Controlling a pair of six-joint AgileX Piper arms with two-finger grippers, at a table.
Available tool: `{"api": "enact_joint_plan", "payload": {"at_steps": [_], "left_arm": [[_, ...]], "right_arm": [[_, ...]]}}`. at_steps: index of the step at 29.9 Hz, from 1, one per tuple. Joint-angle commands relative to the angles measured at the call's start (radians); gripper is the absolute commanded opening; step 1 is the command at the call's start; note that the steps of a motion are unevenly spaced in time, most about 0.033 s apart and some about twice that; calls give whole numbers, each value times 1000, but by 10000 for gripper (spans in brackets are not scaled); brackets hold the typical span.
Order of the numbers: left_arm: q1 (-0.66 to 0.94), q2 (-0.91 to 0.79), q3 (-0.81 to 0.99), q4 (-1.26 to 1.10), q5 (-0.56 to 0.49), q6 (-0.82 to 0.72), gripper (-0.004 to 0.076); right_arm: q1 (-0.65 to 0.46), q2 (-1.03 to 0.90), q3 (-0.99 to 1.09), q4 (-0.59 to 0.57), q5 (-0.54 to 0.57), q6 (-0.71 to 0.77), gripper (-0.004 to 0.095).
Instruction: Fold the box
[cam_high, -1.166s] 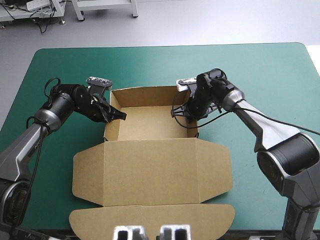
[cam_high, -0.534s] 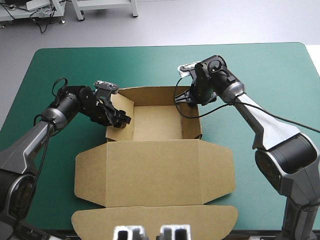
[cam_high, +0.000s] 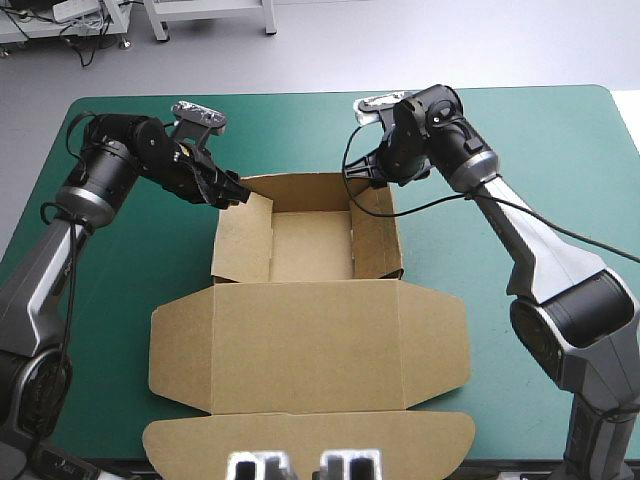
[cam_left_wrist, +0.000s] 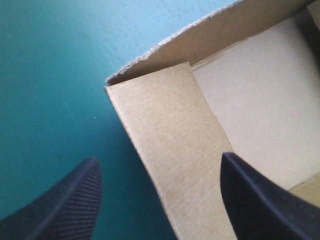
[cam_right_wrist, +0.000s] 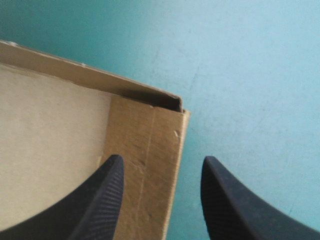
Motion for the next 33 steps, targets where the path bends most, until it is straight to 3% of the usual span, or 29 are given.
{"api": "enact_joint_plan", "payload": {"at_steps": [1, 4, 6, 13, 21, 26, 33], "left_arm": [[-3, -57, -129, -8, 74, -9, 449], [-3, -85, -209, -8, 152, -1, 365], [-3, -131, -226, -10, 150, -1, 299], [-3, -335, -215, 23, 150, 8, -1], [-3, -563, -145, 35, 150, 8, -10], [-3, -755, 45, 88, 115, -8, -10], [-3, -1039, 338, 157, 19, -99, -10]], "right_arm": [[-6, -68, -79, 32, 9, -3, 454], [-6, -89, -85, 37, 9, 8, 453], [-6, -106, -85, 51, 9, 68, 453], [-6, -176, -84, 83, 9, 69, 441], [-6, -239, -18, 86, 9, 84, 440], [-6, -242, 91, 107, 5, 84, 439], [-6, -237, 219, 166, -106, 77, 440]]}}
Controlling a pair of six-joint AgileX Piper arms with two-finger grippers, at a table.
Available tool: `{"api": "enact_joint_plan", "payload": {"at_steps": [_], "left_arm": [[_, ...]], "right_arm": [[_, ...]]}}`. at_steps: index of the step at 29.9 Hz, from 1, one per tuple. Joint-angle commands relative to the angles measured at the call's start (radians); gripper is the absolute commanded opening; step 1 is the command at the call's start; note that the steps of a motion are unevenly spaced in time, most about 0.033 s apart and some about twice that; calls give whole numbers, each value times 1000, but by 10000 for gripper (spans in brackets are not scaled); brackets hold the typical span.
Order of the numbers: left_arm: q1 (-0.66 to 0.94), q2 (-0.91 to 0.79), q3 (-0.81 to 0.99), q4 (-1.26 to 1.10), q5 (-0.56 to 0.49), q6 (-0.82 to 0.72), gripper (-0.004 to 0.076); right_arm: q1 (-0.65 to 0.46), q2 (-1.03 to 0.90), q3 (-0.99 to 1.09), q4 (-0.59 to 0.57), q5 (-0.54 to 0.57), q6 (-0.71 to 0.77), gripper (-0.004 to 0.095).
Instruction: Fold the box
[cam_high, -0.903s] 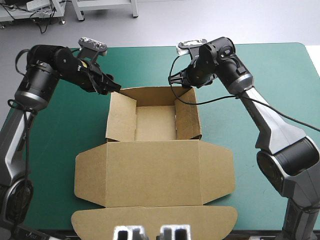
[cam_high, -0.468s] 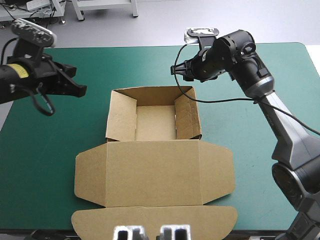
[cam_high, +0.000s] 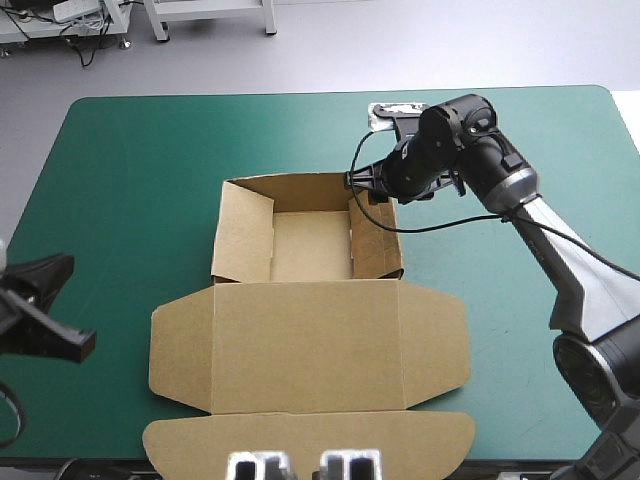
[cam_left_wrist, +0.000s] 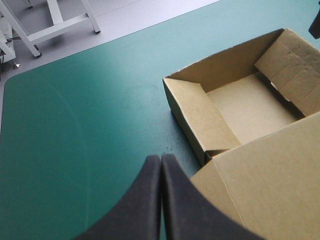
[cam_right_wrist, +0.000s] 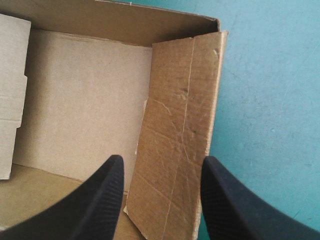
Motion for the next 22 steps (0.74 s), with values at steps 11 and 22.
{"api": "enact_joint_plan", "payload": {"at_steps": [11, 22], "left_arm": [[-3, -256, 364, 0, -119, -87, -10], [-3, -355, 572, -22, -150, -85, -10]], "right_arm": [[-6, 43, 32, -35, -49, -8, 440], [-6, 120, 32, -33, -69, 6, 238]]}}
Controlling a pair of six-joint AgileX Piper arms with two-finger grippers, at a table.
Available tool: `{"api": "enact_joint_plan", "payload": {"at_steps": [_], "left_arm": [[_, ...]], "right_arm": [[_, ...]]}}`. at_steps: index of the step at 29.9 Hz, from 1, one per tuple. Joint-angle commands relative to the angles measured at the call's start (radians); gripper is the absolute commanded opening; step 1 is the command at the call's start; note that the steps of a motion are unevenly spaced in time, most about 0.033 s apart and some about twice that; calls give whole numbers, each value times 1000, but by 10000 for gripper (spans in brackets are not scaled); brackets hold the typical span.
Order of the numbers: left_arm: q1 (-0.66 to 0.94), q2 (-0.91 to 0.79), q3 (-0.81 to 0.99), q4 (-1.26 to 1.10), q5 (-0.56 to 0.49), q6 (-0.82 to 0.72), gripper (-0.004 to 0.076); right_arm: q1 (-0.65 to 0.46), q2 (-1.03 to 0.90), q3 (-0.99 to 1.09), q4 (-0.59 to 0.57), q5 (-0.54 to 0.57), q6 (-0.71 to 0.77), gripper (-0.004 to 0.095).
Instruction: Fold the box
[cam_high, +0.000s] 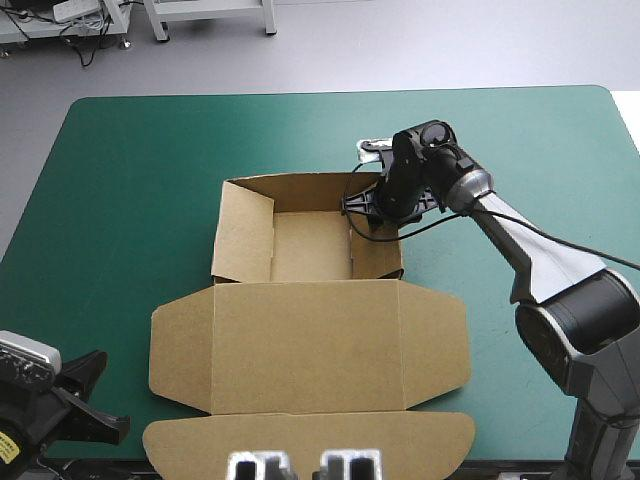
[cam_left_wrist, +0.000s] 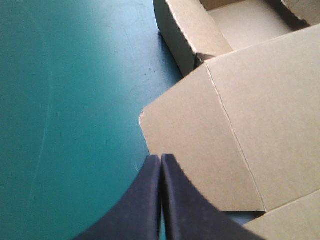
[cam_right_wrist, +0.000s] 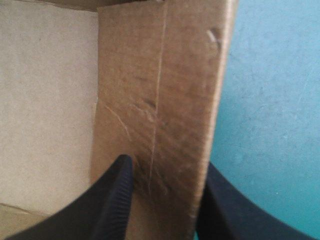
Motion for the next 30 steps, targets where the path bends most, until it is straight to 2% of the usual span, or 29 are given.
{"api": "enact_joint_plan", "payload": {"at_steps": [1, 2, 3, 8, 11, 14, 18, 23, 26, 30], "left_arm": [[-3, 8, 20, -16, -69, -7, -10], [-3, 8, 29, -16, -69, -7, -10], [-3, 8, 34, -16, -69, -7, -10], [-3, 8, 40, -16, -85, -7, -10], [-3, 8, 40, -16, -103, -7, -10], [-3, 8, 40, -16, -111, -7, -10], [-3, 8, 40, -16, -113, -7, -10], [-3, 8, 40, -16, -107, -10, -10], [-3, 8, 40, -13, -107, -14, -10], [-3, 8, 40, -12, -107, -14, -10]], "right_arm": [[-6, -46, -21, -7, -33, 11, 137], [-6, -46, -21, -7, -36, 16, 37], [-6, -46, -22, -7, -36, 21, -18], [-6, -46, -22, -17, -34, 6, -20], [-6, -46, -22, -48, -21, -82, -20], [-6, -46, -24, -108, 0, -49, -20], [-28, -46, -64, -99, 15, -27, -19], [-117, -46, -204, -87, 81, -60, -20], [-198, -67, -268, -63, 81, -117, -20], [-324, -99, -292, -100, 81, -178, -20]]}}
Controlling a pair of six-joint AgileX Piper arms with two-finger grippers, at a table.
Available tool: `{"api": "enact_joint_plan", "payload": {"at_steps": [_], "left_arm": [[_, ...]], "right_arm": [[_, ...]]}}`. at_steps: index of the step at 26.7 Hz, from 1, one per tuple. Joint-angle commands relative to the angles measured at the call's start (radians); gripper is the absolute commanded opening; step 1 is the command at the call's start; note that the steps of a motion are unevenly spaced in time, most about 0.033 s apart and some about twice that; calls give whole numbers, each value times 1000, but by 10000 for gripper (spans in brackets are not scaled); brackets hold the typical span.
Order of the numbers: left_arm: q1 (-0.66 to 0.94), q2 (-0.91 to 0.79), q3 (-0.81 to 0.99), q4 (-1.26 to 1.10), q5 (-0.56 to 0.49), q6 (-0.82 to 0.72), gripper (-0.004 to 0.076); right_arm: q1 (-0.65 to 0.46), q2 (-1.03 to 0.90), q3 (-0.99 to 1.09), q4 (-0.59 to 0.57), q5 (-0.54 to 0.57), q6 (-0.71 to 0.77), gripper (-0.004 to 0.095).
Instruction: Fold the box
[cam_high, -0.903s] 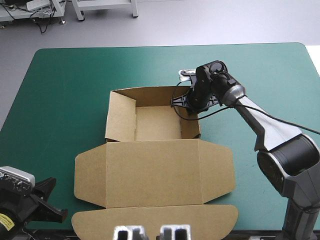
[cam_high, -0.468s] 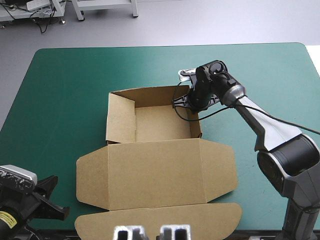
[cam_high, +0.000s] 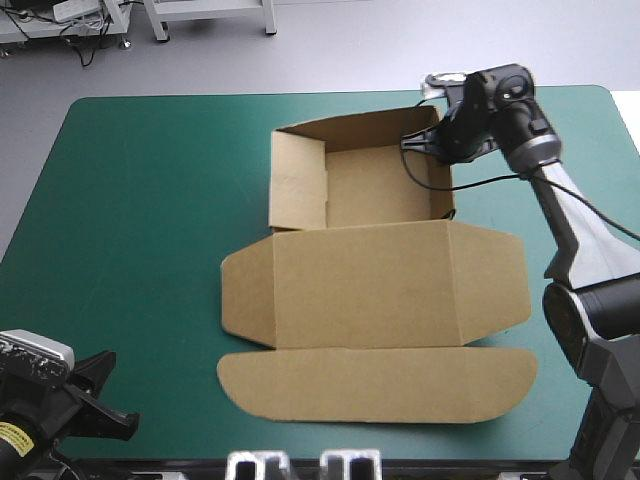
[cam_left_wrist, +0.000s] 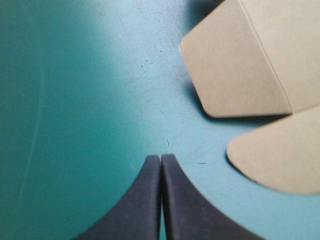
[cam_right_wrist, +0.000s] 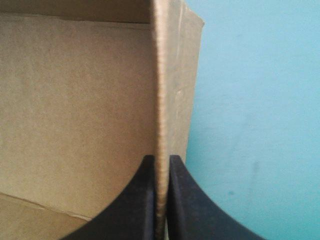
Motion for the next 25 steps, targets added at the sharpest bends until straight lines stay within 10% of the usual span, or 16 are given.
{"api": "enact_joint_plan", "payload": {"at_steps": [1, 13, 19, 25], "left_arm": [[-3, 12, -23, -8, -62, -11, -10], [-3, 12, -23, -8, -56, -11, -10], [-3, 12, -23, 12, -56, -11, -10], [-3, 12, -23, 12, -56, -5, -10]], "right_arm": [[-116, -89, -44, -36, 9, -59, -20], [-597, -25, -42, -5, 9, -185, -19], [-652, 60, -42, 3, 4, -229, 2], [-652, 114, -43, 5, 8, -211, 404]]}}
